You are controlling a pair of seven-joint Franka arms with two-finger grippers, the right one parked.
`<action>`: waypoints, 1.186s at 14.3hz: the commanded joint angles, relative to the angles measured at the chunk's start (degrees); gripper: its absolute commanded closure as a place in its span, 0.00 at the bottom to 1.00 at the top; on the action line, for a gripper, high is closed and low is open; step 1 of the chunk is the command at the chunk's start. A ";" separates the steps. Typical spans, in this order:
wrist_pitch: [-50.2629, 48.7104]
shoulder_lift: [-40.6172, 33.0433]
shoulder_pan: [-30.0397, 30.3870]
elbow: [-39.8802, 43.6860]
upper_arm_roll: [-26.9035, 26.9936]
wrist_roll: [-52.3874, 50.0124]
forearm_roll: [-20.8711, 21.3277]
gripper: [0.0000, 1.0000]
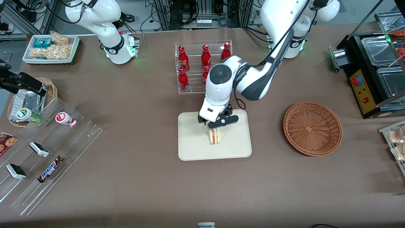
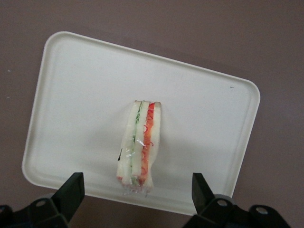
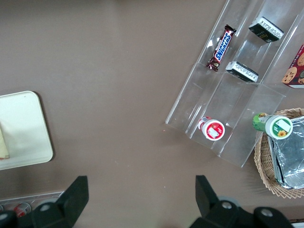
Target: Place sandwich from basket to tray
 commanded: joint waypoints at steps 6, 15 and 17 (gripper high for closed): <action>-16.89 -10.71 16.17 -2.56 0.01 19.67 -6.02 0.00; -29.30 -18.35 34.54 -3.44 0.10 44.99 -7.52 0.00; -29.39 -20.64 37.45 -3.71 0.19 48.16 -7.08 0.00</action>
